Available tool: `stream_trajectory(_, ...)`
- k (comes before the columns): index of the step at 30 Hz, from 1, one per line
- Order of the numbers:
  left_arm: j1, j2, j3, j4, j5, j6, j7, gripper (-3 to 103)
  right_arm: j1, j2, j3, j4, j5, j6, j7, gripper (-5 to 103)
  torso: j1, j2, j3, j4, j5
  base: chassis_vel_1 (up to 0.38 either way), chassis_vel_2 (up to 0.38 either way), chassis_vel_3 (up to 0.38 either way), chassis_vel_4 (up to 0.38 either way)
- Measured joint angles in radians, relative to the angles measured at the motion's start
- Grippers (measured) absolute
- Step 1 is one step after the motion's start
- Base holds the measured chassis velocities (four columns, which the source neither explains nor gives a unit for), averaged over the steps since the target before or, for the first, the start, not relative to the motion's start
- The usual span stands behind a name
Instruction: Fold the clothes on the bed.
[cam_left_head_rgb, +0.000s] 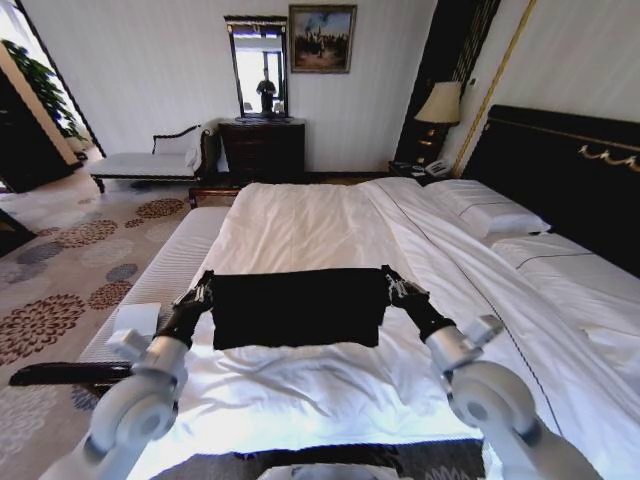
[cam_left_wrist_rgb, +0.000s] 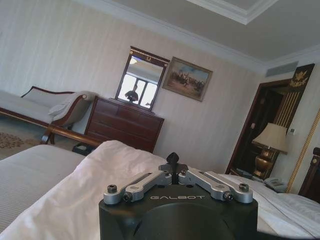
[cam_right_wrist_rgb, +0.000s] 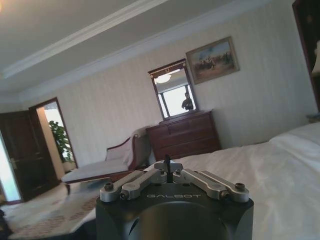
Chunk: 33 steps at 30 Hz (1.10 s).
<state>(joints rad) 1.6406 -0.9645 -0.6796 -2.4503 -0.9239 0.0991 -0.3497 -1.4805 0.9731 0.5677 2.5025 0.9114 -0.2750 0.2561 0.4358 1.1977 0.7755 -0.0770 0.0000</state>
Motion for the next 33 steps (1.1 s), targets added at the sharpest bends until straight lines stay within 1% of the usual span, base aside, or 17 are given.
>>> stream_trajectory(3, -0.024, 0.009, 0.013, 0.022, -0.015, 0.013, -0.010, 0, 0.024, -0.002, -0.013, -0.009, 0.044, -0.031, 0.025, 0, 0.000, 0.000, 0.000, 0.0000, -0.0001, 0.000, 0.000, 0.000, 0.000)
stream_trajectory(5, -0.086, 0.016, 0.070, 0.092, -0.002, 0.018, -0.012, 0, 0.071, 0.002, -0.052, -0.108, 0.041, -0.033, 0.035, 0, 0.000, 0.000, 0.000, -0.0002, -0.0002, 0.000, 0.000, 0.000, 0.000)
stream_trajectory(6, -0.128, 0.015, 0.105, 0.154, 0.014, 0.018, -0.014, 0, 0.104, 0.009, -0.077, -0.169, 0.034, -0.028, 0.037, 0, 0.000, 0.000, 0.000, 0.0000, 0.0007, 0.000, 0.000, 0.000, 0.000)
stream_trajectory(7, -0.128, 0.015, 0.105, 0.154, 0.014, 0.018, -0.014, 0, 0.104, 0.009, -0.077, -0.169, 0.034, -0.028, 0.037, 0, 0.000, 0.000, 0.000, 0.0000, 0.0007, 0.000, 0.000, 0.000, 0.000)
stream_trajectory(9, -0.229, 0.005, 0.186, 0.283, 0.037, 0.018, -0.014, 0, 0.177, 0.027, -0.133, -0.290, 0.037, -0.023, 0.036, 0, 0.000, 0.000, 0.001, 0.0000, -0.0005, 0.000, 0.000, 0.000, 0.000)
stream_trajectory(11, -0.348, -0.013, 0.267, 0.399, 0.054, 0.019, -0.014, 0, 0.252, 0.045, -0.195, -0.416, 0.031, -0.011, 0.027, 0, 0.001, 0.000, 0.001, -0.0002, -0.0003, 0.000, 0.000, 0.000, 0.000)
stream_trajectory(12, -0.348, -0.013, 0.267, 0.399, 0.054, 0.019, -0.014, 0, 0.252, 0.045, -0.195, -0.416, 0.031, -0.011, 0.027, 0, 0.001, 0.000, 0.001, -0.0002, -0.0003, 0.000, 0.000, 0.000, 0.000)
stream_trajectory(14, -0.453, -0.037, 0.340, 0.514, 0.070, 0.016, 0.003, 0, 0.347, 0.068, -0.270, -0.567, 0.012, 0.007, 0.016, 0, 0.001, 0.000, 0.001, -0.0003, 0.0002, 0.000, 0.000, 0.000, 0.000)
stream_trajectory(16, -0.524, -0.058, 0.393, 0.628, 0.096, -0.005, 0.029, 0, 0.426, 0.098, -0.328, -0.682, -0.016, 0.021, 0.012, 0, 0.001, 0.000, 0.001, -0.0002, 0.0003, 0.000, 0.000, 0.000, 0.000)
stream_trajectory(17, -0.524, -0.058, 0.393, 0.628, 0.096, -0.005, 0.029, 0, 0.426, 0.098, -0.328, -0.682, -0.016, 0.021, 0.012, 0, 0.001, 0.000, 0.001, -0.0002, 0.0003, 0.000, 0.000, 0.000, 0.000)
stream_trajectory(21, -0.669, -0.127, 0.490, 0.896, 0.163, -0.059, 0.074, 0, 0.566, 0.175, -0.427, -0.954, -0.123, 0.087, -0.006, 0, 0.001, 0.000, 0.001, 0.0003, -0.0002, 0.000, 0.000, 0.000, 0.000)
stream_trajectory(22, -0.696, -0.144, 0.500, 0.944, 0.177, -0.070, 0.077, 0, 0.587, 0.193, -0.436, -1.002, -0.144, 0.104, -0.011, 0, 0.001, 0.000, 0.001, -0.0001, -0.0003, 0.000, 0.000, 0.000, 0.000)
stream_trajectory(23, -0.696, -0.144, 0.500, 0.944, 0.177, -0.070, 0.077, 0, 0.587, 0.193, -0.436, -1.002, -0.144, 0.104, -0.011, 0, 0.001, 0.000, 0.001, -0.0001, -0.0003, 0.000, 0.000, 0.000, 0.000)
stream_trajectory(24, -0.727, -0.164, 0.508, 0.993, 0.186, -0.080, 0.078, 0, 0.611, 0.214, -0.442, -1.054, -0.171, 0.123, -0.014, 0, 0.001, -0.001, 0.001, 0.0000, -0.0001, 0.000, 0.000, 0.000, 0.000)
stream_trajectory(27, -0.783, -0.199, 0.513, 1.078, 0.183, -0.093, 0.079, 0, 0.659, 0.262, -0.442, -1.143, -0.227, 0.161, -0.015, 0, 0.001, 0.000, 0.001, -0.0002, 0.0001, 0.000, 0.000, 0.000, 0.000)
stream_trajectory(29, -0.801, -0.209, 0.513, 1.103, 0.184, -0.099, 0.079, 0, 0.676, 0.279, -0.439, -1.168, -0.240, 0.176, -0.015, 0, 0.001, 0.000, 0.000, -0.0001, 0.0000, 0.000, 0.000, 0.000, 0.000)
stream_trajectory(33, -0.855, -0.235, 0.519, 1.162, 0.185, -0.109, 0.080, 0, 0.719, 0.312, -0.436, -1.244, -0.319, 0.226, -0.014, 0, 0.000, 0.000, 0.000, 0.0002, 0.0000, 0.000, 0.000, 0.000, 0.000)
